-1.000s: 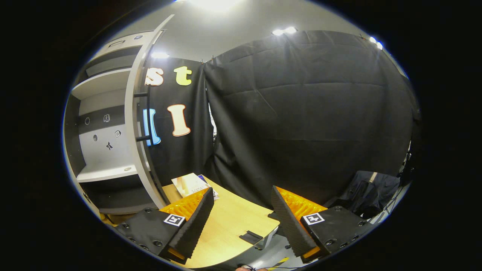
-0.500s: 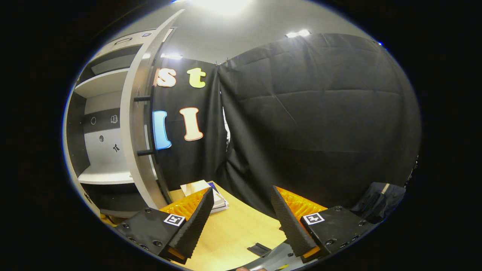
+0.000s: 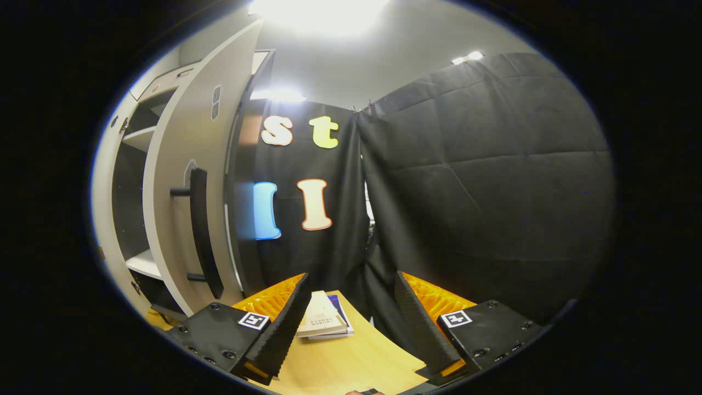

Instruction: Grasp the bottle in the cabinet with the left hand and place it on the coaster, then close the right door with the right hand and the left door with the left hand.

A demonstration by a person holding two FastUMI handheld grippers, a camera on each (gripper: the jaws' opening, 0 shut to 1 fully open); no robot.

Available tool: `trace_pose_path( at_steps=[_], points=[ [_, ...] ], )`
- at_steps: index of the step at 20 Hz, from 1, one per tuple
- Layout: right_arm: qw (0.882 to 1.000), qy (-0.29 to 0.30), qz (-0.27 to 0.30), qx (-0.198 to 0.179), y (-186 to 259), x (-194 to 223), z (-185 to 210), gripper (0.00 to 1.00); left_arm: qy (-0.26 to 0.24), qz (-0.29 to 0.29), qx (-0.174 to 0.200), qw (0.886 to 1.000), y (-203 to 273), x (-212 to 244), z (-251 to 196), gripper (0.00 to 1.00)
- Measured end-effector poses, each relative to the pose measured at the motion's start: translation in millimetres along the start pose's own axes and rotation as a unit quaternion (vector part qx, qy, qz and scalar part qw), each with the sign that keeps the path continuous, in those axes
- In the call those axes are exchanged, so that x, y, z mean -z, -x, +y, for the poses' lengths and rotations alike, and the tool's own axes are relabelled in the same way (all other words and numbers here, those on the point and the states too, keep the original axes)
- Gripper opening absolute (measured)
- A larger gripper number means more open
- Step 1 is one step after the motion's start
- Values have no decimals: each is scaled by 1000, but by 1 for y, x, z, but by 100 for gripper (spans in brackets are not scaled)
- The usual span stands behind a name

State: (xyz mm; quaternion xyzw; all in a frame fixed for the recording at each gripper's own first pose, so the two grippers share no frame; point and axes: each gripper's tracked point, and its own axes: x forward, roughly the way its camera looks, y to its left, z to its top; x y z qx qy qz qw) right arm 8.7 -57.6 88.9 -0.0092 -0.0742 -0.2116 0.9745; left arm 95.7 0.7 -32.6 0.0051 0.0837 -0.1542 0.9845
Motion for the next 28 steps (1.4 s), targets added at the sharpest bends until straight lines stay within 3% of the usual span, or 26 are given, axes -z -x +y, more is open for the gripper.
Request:
trace_pose_path(
  at_steps=[1, 4, 5, 6, 7, 9, 11, 12, 14, 15, 16, 17, 18, 20, 22, 25, 27, 28],
  points=[
    [1000, -5, -3, -22, -8, -6, 5, 98, 14, 4, -9, 1000, -1, -8, -3, 95],
    [996, -11, 13, -89, -28, -7, 21, 98, 47, 12, -37, 998, 1, -21, -8, 98],
    [993, -14, 21, -114, -34, -8, 28, 97, 47, 4, -55, 997, 3, -27, -4, 100],
    [990, -16, 29, -137, -39, -9, 36, 97, 43, -1, -75, 996, 8, -31, -1, 95],
    [987, -18, 33, -159, -42, -11, 45, 97, 36, -7, -92, 995, 12, -33, 2, 100],
    [979, -20, 33, -198, -47, -18, 61, 98, 29, -11, -121, 992, 23, -31, 7, 95],
    [973, -17, 31, -227, -49, -25, 77, 98, 46, -9, -128, 991, 32, -23, 6, 100],
    [971, -15, 28, -235, -50, -28, 83, 98, 59, -5, -122, 991, 35, -17, 3, 95],
    [972, -11, 21, -233, -50, -33, 89, 97, 72, -5, -121, 990, 44, -12, 7, 95],
    [974, -6, 14, -227, -50, -35, 88, 90, 69, -4, -127, 989, 48, -11, 13, 95],
    [976, -2, 12, -216, -49, -36, 86, 95, 64, -3, -135, 989, 54, -8, 19, 95],
    [978, -1, 11, -207, -48, -37, 85, 90, 59, -3, -139, 988, 58, -8, 25, 95],
    [979, 0, 14, -203, -46, -36, 86, 95, 58, -5, -139, 989, 61, -7, 30, 95],
    [981, -1, 18, -195, -44, -36, 88, 95, 66, -6, -124, 990, 63, -5, 35, 100],
    [981, -8, 21, -191, -42, -36, 93, 96, 68, -1, -119, 991, 62, -1, 43, 95],
    [979, -27, 30, -200, -32, -32, 120, 96, 73, 14, -112, 991, 59, 8, 51, 92],
    [975, -38, 34, -215, -15, -27, 149, 97, 79, 12, -100, 992, 58, 7, 53, 100],
    [975, -39, 27, -218, -12, -30, 159, 97, 79, 9, -94, 992, 59, 7, 54, 95]
  ],
)
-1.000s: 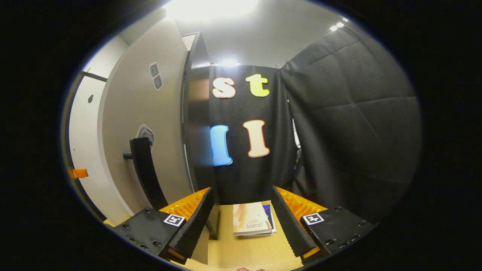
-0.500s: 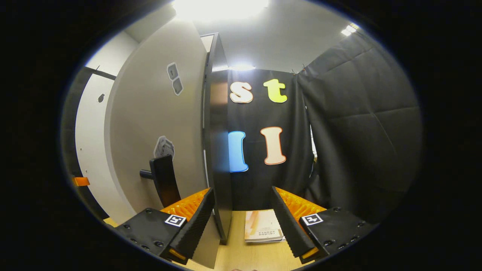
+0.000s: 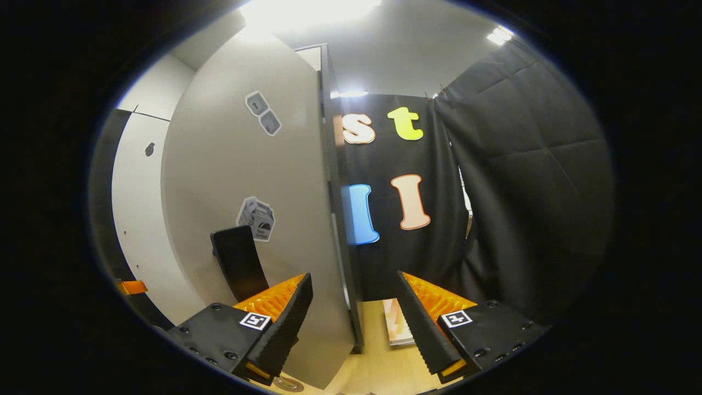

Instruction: Grasp the bottle in the cabinet with the left hand and place it on the coaster, then close the right door with the right hand and the left door with the left hand.

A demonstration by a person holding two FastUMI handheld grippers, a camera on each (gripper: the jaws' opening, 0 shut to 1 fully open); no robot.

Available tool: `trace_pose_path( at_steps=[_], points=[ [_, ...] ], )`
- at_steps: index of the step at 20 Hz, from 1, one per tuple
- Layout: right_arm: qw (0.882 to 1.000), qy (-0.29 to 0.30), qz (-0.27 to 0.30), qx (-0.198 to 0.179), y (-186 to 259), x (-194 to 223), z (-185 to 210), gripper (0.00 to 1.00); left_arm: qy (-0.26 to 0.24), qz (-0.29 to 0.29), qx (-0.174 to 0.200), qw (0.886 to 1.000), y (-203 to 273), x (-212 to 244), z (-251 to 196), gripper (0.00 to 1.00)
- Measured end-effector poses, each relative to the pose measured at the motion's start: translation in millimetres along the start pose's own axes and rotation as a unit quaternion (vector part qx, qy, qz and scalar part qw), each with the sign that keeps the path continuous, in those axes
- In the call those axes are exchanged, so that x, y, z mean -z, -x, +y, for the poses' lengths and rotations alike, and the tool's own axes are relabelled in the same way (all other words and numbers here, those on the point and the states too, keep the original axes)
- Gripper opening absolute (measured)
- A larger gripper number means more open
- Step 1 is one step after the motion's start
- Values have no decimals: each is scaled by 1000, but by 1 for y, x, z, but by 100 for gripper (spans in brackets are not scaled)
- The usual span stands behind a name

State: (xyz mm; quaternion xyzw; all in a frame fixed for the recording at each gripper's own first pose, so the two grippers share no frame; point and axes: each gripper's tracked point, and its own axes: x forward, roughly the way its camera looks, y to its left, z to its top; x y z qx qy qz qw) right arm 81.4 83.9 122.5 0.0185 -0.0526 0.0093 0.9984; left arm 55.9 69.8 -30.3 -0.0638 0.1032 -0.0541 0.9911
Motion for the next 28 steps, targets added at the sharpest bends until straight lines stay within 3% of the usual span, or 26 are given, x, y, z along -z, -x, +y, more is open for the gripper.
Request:
trace_pose_path(
  at_steps=[4, 5, 6, 10, 13, 17, 18, 20, 22, 23, 24, 25, 26, 28],
  points=[
    [1000, 2, -8, -22, -14, 5, 42, 97, -5, 0, 5, 1000, 8, 0, 15, 95],
    [1000, -2, -7, -29, -18, 6, 55, 97, -2, -2, 7, 1000, 10, -1, 19, 100],
    [999, -8, -13, -39, -22, 4, 69, 97, 1, -4, 7, 1000, 12, -1, 26, 95],
    [997, 4, -28, -66, -27, 0, 109, 97, -12, -17, -8, 1000, 29, -11, 55, 95],
    [997, 25, -30, -60, -22, 6, 117, 97, -31, -35, -23, 999, 46, -21, 83, 100],
    [999, 22, -23, -38, -21, 15, 115, 97, -46, -46, -44, 997, 55, -32, 131, 95],
    [999, 18, -22, -32, -19, 16, 114, 97, -51, -50, -50, 996, 55, -37, 142, 100],
    [999, 13, -21, -22, -15, 22, 112, 97, -59, -60, -60, 995, 52, -52, 167, 98],
    [1000, 12, -18, -11, -9, 28, 110, 97, -59, -66, -55, 995, 45, -64, 186, 95],
    [1000, 14, -17, -5, -7, 31, 109, 97, -56, -65, -49, 995, 41, -70, 196, 100],
    [1000, 16, -15, 0, -5, 35, 109, 97, -54, -66, -47, 995, 36, -76, 208, 95],
    [1000, 17, -12, 4, -3, 39, 109, 97, -52, -67, -45, 995, 30, -83, 220, 100],
    [1000, 18, -7, 7, 0, 43, 109, 97, -47, -66, -39, 996, 25, -84, 231, 95],
    [1000, 20, -1, 11, 7, 50, 114, 97, -36, -69, -26, 997, 13, -94, 244, 100]
  ],
)
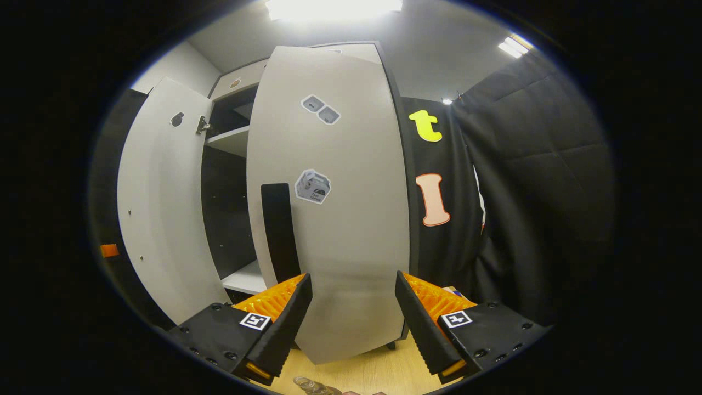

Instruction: Grasp the bottle in the cabinet with the left hand and place it on the coaster, then close the right door with the right hand and the left door with the left hand.

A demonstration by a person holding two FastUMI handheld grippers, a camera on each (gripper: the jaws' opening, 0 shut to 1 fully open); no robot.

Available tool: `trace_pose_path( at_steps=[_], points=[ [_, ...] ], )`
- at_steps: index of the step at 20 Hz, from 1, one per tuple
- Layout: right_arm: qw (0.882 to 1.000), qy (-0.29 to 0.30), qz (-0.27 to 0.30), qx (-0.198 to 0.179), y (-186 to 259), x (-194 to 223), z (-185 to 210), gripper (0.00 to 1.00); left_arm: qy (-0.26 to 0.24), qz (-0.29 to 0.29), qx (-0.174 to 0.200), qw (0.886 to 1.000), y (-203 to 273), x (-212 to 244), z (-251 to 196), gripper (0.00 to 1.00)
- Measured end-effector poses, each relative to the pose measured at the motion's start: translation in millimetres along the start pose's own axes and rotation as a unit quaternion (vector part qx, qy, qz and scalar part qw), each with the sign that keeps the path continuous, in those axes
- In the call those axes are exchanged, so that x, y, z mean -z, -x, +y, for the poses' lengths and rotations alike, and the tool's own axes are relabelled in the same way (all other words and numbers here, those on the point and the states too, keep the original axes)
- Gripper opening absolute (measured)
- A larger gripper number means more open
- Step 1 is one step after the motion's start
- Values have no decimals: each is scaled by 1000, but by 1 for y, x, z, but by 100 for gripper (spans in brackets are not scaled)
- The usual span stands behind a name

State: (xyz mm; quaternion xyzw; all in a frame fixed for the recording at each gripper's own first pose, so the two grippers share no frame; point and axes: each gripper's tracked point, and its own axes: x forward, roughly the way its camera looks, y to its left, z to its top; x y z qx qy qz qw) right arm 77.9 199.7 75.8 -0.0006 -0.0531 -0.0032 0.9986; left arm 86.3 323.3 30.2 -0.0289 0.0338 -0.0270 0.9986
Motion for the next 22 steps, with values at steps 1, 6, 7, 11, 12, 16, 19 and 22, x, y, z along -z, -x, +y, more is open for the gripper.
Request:
trace_pose_path(
  at_steps=[1, 6, 7, 11, 12, 16, 19, 22],
  points=[
    [1000, 3, 4, 3, 3, 5, 1, 97, 5, -3, 5, 1000, -8, -5, 6, 95],
    [1000, 6, 25, 17, 20, 22, 2, 97, 0, -25, 37, 999, -57, -40, 6, 95],
    [999, 3, 27, 19, 21, 22, 2, 97, -1, -29, 46, 999, -65, -46, 1, 100],
    [999, 1, 24, 21, 25, 18, 4, 97, -11, -32, 84, 996, -90, -54, -28, 100],
    [1000, 6, 22, 21, 24, 17, 5, 97, -11, -29, 95, 995, -93, -51, -36, 100],
    [999, 23, 14, 22, 25, 13, 3, 97, -25, -14, 126, 992, -108, -43, -68, 95],
    [999, 16, 20, 24, 22, 20, -1, 97, -55, -13, 112, 992, -108, -47, -71, 94],
    [999, 12, 39, 29, 18, 33, -12, 97, -87, -6, 96, 991, -104, -49, -79, 99]
  ],
)
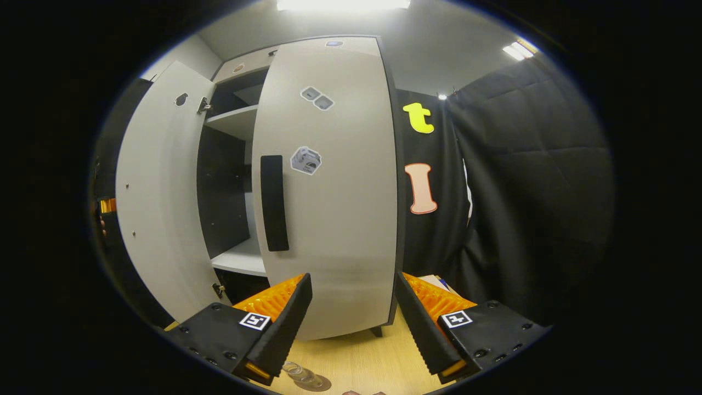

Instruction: Grasp the bottle in the cabinet with the left hand and place it on the coaster, then close the right door with the right hand and the left door with the left hand.

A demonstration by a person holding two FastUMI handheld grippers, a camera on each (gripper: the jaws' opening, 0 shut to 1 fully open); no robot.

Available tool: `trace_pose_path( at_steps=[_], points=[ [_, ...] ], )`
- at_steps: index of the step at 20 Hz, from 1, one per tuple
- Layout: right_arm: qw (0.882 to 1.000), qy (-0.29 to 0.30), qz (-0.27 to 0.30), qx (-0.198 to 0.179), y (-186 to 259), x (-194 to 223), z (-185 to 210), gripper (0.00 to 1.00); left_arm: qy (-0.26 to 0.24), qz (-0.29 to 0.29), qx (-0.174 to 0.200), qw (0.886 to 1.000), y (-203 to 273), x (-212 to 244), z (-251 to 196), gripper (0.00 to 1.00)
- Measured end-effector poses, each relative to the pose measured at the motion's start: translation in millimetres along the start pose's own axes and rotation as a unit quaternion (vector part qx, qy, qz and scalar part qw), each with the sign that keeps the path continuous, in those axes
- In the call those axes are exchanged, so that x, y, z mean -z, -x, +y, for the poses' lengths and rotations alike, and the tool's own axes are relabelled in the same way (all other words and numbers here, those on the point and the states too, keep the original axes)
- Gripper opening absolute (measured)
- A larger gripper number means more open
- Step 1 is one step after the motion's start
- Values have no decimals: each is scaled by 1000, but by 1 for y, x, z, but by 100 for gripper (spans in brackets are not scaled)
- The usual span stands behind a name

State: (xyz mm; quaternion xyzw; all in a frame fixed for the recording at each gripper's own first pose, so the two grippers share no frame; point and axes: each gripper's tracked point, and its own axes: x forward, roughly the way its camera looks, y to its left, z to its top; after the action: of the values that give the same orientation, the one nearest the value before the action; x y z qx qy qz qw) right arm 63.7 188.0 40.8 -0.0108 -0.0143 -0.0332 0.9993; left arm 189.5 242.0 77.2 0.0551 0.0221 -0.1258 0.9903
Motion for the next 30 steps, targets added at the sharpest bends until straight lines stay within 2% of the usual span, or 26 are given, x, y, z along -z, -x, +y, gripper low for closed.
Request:
trace_pose_path(
  at_steps=[2, 3, 5, 6, 7, 9, 10, 14, 15, 18, 20, 24, 30],
  points=[
    [1000, -19, 8, -1, -4, 5, -6, 97, -20, 4, -12, 1000, 5, -4, -9, 99],
    [1000, -25, 12, 0, -6, 7, -10, 97, -15, 6, -15, 1000, 6, -4, -16, 94],
    [999, -31, 19, 2, -11, 11, -22, 97, 7, 13, -14, 1000, 7, 1, -32, 94],
    [999, -28, 20, 1, -13, 11, -27, 97, 8, 13, -14, 1000, 6, 2, -41, 100],
    [1000, -22, 19, 0, -16, 9, -33, 97, 3, 13, -15, 1000, 6, 0, -52, 99],
    [1000, -14, 21, -6, -21, 6, -45, 97, -10, 5, -22, 1000, 7, -6, -74, 90],
    [1000, -14, 23, -11, -22, 7, -50, 97, -9, 2, -28, 1000, 9, -5, -87, 94],
    [999, -6, 23, -23, -28, 3, -69, 97, 12, -10, -53, 998, -3, -3, -137, 94],
    [999, -2, 23, -27, -29, 2, -74, 97, 23, -13, -55, 998, -9, -3, -150, 99],
    [999, 4, 30, -43, -34, 5, -77, 97, 58, -7, -28, 998, -33, 9, -199, 100],
    [998, 5, 29, -53, -34, 2, -76, 97, 62, -12, -20, 998, -39, 7, -218, 100],
    [998, 7, 17, -53, -30, -6, -77, 97, 35, -27, -20, 999, -21, -9, -221, 100],
    [999, -6, -8, -44, -28, -32, -71, 97, 37, -54, -10, 998, 24, -16, -195, 100]
  ],
)
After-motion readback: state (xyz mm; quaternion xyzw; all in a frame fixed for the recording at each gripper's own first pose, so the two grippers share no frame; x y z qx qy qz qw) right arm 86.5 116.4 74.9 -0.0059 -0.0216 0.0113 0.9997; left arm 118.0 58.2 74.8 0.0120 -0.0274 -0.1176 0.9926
